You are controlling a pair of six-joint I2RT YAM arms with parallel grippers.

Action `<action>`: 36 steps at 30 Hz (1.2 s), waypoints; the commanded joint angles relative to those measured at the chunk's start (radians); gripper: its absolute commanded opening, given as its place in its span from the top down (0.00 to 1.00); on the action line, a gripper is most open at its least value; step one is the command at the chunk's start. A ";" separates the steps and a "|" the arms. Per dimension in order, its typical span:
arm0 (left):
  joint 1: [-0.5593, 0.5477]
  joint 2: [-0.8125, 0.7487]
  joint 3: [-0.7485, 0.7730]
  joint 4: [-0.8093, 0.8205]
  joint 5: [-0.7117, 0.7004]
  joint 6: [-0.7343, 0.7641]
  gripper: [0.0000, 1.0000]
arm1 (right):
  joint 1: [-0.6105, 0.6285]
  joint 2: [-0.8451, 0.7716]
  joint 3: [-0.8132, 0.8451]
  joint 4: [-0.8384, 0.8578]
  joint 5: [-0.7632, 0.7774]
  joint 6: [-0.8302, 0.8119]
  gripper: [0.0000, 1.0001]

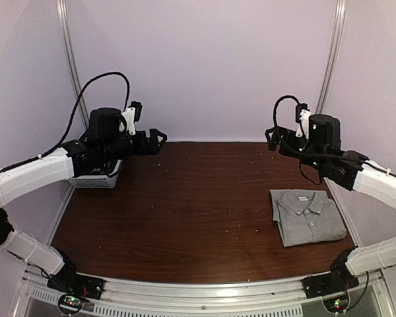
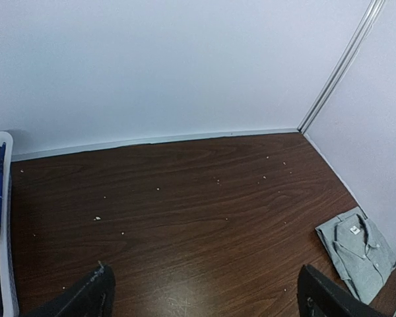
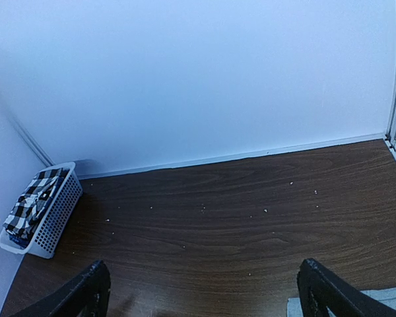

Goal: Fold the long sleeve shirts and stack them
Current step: Pick up the square-folded shirt from the bin.

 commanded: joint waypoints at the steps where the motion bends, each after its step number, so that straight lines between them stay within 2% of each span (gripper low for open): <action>1: 0.001 -0.009 -0.005 0.016 -0.024 0.003 0.02 | 0.002 -0.013 -0.017 0.016 0.014 -0.001 0.00; 12: 0.016 0.013 0.038 -0.053 -0.074 -0.009 0.02 | 0.001 -0.001 -0.013 0.024 0.010 -0.023 0.00; 15: 0.048 0.040 0.083 -0.124 -0.108 -0.024 0.02 | 0.002 0.009 -0.001 0.018 0.000 -0.033 0.00; 19: 0.121 0.115 0.195 -0.271 -0.176 -0.063 0.02 | 0.002 0.028 0.023 -0.007 -0.039 -0.063 0.00; 24: 0.276 0.257 0.360 -0.454 -0.194 -0.107 0.02 | 0.002 0.034 0.031 -0.013 -0.076 -0.089 0.00; 30: 0.435 0.375 0.421 -0.459 -0.166 -0.125 0.02 | 0.002 0.042 0.032 -0.017 -0.115 -0.101 0.00; 36: 0.524 0.504 0.472 -0.453 -0.144 -0.143 0.03 | 0.002 0.044 0.025 -0.019 -0.144 -0.103 0.00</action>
